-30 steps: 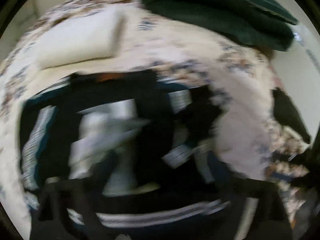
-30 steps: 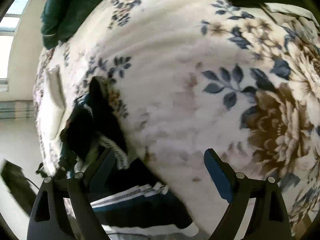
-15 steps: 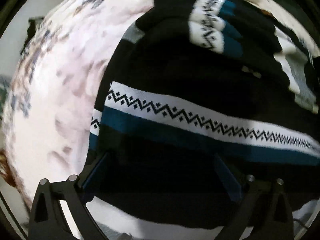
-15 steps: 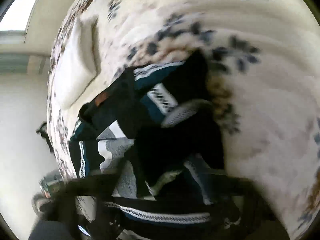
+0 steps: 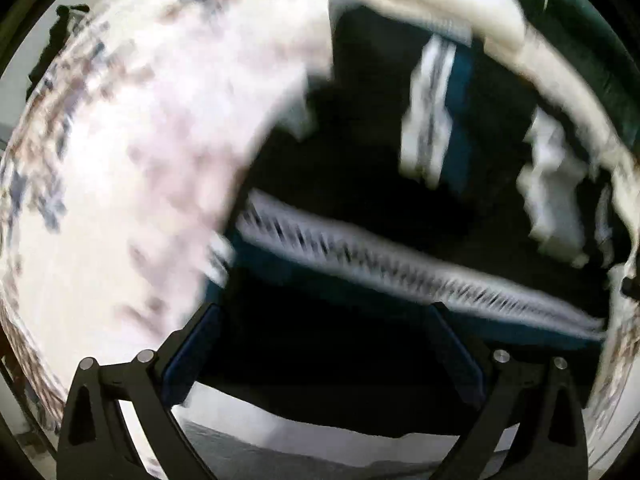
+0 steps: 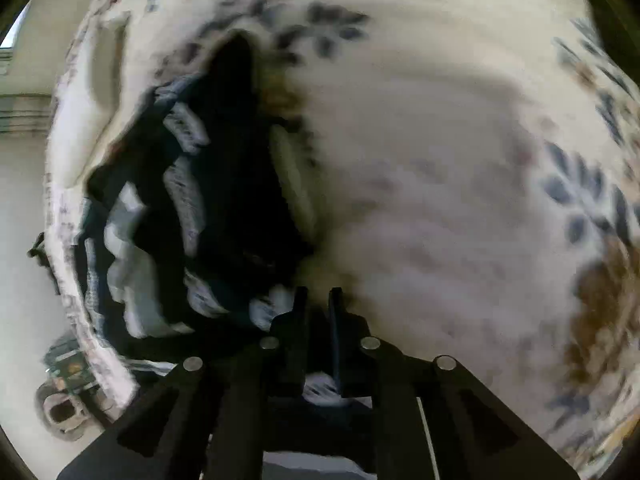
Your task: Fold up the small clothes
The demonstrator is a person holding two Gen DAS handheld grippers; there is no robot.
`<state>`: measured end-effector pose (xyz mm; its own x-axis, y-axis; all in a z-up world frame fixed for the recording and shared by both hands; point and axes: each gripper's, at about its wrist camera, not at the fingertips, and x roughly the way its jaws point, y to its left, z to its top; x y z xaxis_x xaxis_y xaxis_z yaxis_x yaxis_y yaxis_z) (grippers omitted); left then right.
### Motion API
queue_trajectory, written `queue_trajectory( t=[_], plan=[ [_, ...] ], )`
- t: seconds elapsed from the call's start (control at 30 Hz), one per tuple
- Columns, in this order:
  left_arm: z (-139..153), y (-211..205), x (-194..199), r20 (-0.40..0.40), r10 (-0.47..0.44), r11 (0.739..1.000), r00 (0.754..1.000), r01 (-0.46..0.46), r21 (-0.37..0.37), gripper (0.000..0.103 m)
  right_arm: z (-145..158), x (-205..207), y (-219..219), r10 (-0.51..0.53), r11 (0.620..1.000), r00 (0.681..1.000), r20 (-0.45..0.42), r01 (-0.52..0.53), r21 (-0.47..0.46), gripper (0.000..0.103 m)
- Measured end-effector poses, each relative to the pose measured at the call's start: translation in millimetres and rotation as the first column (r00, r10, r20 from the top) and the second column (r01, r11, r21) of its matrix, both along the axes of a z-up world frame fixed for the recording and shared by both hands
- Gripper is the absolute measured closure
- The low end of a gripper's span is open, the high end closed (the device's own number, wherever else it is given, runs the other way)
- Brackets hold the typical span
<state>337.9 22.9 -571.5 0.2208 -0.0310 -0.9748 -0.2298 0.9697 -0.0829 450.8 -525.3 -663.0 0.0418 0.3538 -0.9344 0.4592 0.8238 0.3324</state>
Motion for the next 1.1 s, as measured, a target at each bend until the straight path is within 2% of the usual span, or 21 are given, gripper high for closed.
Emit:
queue_trajectory(
  t=[0.03,0.1,0.17,0.23,0.3,0.33,0.4,0.43,0.47,0.5,0.53,0.6,0.63,0.67,0.8,0.9,0.97,1.0,1.03,1.07,1.1],
  plan=[
    [16,7,7,0.043,-0.002,1.0,0.999,0.001,0.013,0.0,8,0,-1,-0.009,1.0,1.0,0.027,0.009,0.002,0.092],
    [38,17,27,0.109,-0.006,0.999,0.994,0.001,0.041,0.0,33,10,5,-0.008,1.0,0.994,0.113,0.011,-0.02,0.084],
    [51,27,59,0.166,-0.011,0.999,0.986,0.004,0.042,0.0,57,33,21,0.049,0.998,0.979,0.196,-0.04,-0.049,0.064],
    [49,39,105,0.178,-0.023,0.999,0.984,0.017,0.037,0.0,66,54,37,0.125,0.991,0.966,0.225,-0.112,-0.073,0.06],
    [27,40,142,0.151,-0.044,0.999,0.988,0.043,0.011,0.0,58,92,66,0.277,0.957,0.939,0.203,-0.251,-0.147,0.06],
    [14,40,154,0.13,-0.06,0.998,0.99,0.06,0.01,0.005,53,102,70,0.315,0.944,0.931,0.185,-0.286,-0.167,0.06],
    [-21,22,188,0.049,-0.136,0.99,0.989,0.135,0.027,0.037,30,127,90,0.431,0.894,0.894,0.125,-0.404,-0.191,0.06],
    [-28,17,196,0.03,-0.163,0.987,0.986,0.162,0.023,0.068,20,134,97,0.476,0.872,0.874,0.101,-0.454,-0.184,0.06],
    [-34,11,202,0.024,-0.197,0.98,0.98,0.196,0.009,0.082,8,142,110,0.536,0.836,0.841,0.068,-0.519,-0.178,0.06],
    [-32,4,204,0.044,-0.222,0.975,0.974,0.22,0.037,0.085,-2,147,121,0.586,0.803,0.809,0.048,-0.572,-0.165,0.06],
    [-28,1,204,0.059,-0.237,0.971,0.97,0.234,0.051,0.089,-8,147,125,0.609,0.788,0.792,0.039,-0.598,-0.148,0.06],
    [-18,7,199,0.107,-0.215,0.977,0.971,0.214,0.025,0.091,-16,149,141,0.657,0.752,0.753,0.037,-0.652,-0.099,0.065],
    [-13,17,194,0.13,-0.18,0.983,0.975,0.183,-0.009,0.091,-13,149,148,0.678,0.734,0.731,0.074,-0.669,-0.12,0.094],
    [-10,23,191,0.141,-0.157,0.986,0.977,0.162,-0.027,0.092,-9,149,151,0.685,0.727,0.722,0.092,-0.669,-0.158,0.103],
    [-11,61,182,0.152,-0.032,0.993,0.988,0.049,-0.106,0.092,14,163,136,0.596,0.796,0.781,0.185,-0.546,-0.26,0.103],
    [-12,64,177,0.124,-0.005,0.988,0.992,0.025,-0.153,0.087,7,175,113,0.511,0.857,0.848,0.141,-0.489,-0.164,0.103],
    [-1,56,183,0.097,-0.015,0.99,0.995,0.029,-0.136,0.085,12,168,85,0.413,0.91,0.898,0.152,-0.402,-0.1,0.101],
    [7,52,178,0.102,-0.029,0.994,0.994,0.039,-0.099,0.084,15,163,72,0.364,0.931,0.918,0.157,-0.359,-0.06,0.099],
    [14,50,171,0.112,-0.035,0.996,0.993,0.044,-0.073,0.081,19,156,57,0.304,0.952,0.939,0.16,-0.305,-0.019,0.087],
    [26,46,163,0.138,-0.049,0.998,0.989,0.053,-0.021,0.071,26,143,34,0.208,0.976,0.964,0.165,-0.217,0.037,0.071],
    [33,44,161,0.152,-0.058,0.998,0.987,0.057,0.006,0.06,32,133,20,0.152,0.984,0.974,0.167,-0.165,0.066,0.064]
  ],
)
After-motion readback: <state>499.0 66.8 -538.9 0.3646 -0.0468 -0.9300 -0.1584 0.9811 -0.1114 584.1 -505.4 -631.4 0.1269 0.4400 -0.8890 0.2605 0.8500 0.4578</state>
